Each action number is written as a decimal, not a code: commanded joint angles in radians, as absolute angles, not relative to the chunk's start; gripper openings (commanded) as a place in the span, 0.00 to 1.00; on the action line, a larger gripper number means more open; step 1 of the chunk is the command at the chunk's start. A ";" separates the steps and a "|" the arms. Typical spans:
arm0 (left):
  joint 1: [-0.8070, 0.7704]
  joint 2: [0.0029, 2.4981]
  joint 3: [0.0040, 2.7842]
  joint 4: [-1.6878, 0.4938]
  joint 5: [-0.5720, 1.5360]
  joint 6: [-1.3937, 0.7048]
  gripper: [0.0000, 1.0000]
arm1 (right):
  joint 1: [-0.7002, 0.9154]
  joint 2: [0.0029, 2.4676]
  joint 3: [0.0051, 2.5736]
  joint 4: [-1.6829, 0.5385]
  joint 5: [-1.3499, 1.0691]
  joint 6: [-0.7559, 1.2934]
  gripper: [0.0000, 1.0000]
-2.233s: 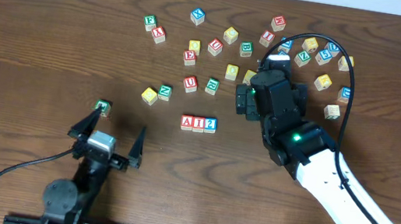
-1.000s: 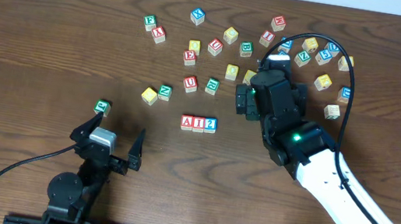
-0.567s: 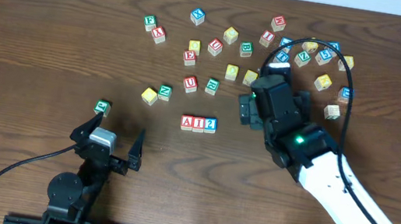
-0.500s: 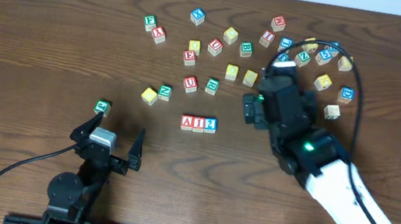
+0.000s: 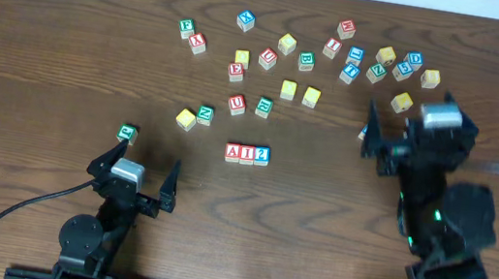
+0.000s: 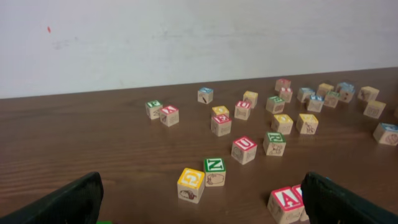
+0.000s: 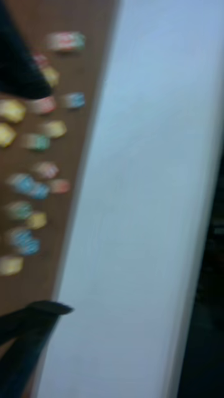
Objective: Spell out AI2
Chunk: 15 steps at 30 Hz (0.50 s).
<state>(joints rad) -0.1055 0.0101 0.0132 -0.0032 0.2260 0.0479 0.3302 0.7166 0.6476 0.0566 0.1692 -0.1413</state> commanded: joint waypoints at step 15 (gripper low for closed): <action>-0.099 0.004 0.004 -0.052 0.235 0.039 0.99 | 0.083 0.231 0.072 0.373 -0.098 -0.195 0.99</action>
<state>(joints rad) -0.1055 0.0101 0.0135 -0.0036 0.2260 0.0483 0.1055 0.2737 0.1066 0.3672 -0.0586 -0.1715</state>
